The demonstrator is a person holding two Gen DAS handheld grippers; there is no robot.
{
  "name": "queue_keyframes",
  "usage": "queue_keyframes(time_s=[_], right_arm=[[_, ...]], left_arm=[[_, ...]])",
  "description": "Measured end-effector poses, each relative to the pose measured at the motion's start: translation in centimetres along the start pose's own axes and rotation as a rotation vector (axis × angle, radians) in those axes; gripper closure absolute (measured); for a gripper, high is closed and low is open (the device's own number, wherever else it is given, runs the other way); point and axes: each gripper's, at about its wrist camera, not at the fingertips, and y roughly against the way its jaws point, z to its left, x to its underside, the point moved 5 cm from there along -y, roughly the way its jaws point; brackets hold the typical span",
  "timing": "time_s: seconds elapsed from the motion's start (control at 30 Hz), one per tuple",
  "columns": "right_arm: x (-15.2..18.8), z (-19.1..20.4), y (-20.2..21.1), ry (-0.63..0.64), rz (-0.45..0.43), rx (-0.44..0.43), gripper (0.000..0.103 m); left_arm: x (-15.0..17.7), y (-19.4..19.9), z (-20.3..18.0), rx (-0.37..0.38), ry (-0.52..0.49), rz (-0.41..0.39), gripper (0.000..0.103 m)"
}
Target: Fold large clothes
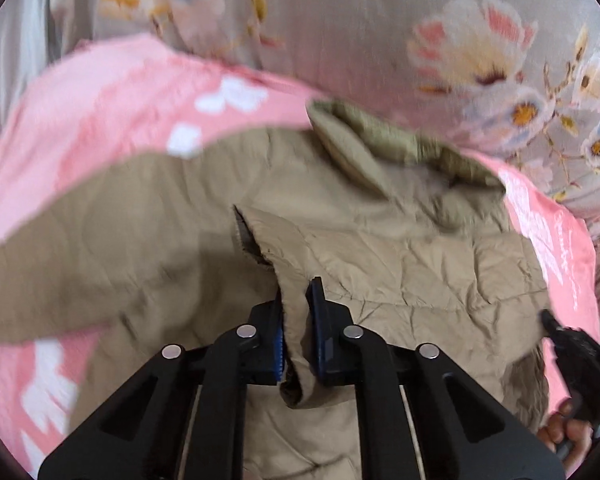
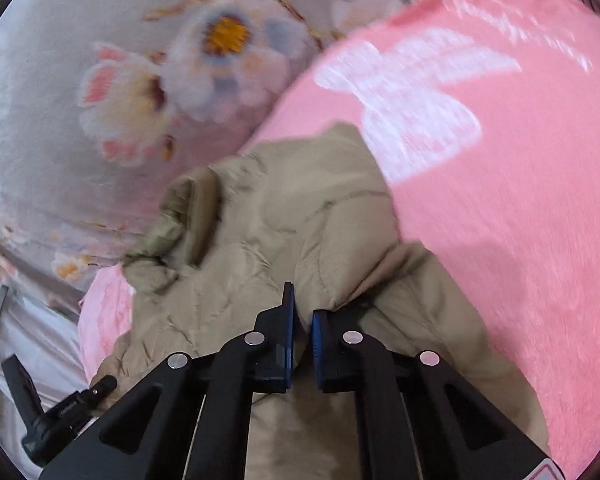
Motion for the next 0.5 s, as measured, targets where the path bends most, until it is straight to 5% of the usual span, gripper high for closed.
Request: queue_keyframes(time_s=[0.13,0.27,0.5], right_arm=[[1.5,2.5,-0.5,0.243,-0.028,0.153,0.095],[3.6,-0.3,-3.8,0.208,0.087,0.226,0.095],[4.7,0.1,-4.8,0.296,0.09,0.317,0.095]], left_arm=[[0.4,-0.9,1.4,-0.084,-0.037,-0.003,0.093],[3.2,-4.8,2.0,-0.158,-0.081,0.067,0.091],[5.5,-5.8,0.9,-0.305,-0.215,-0.025,0.089]])
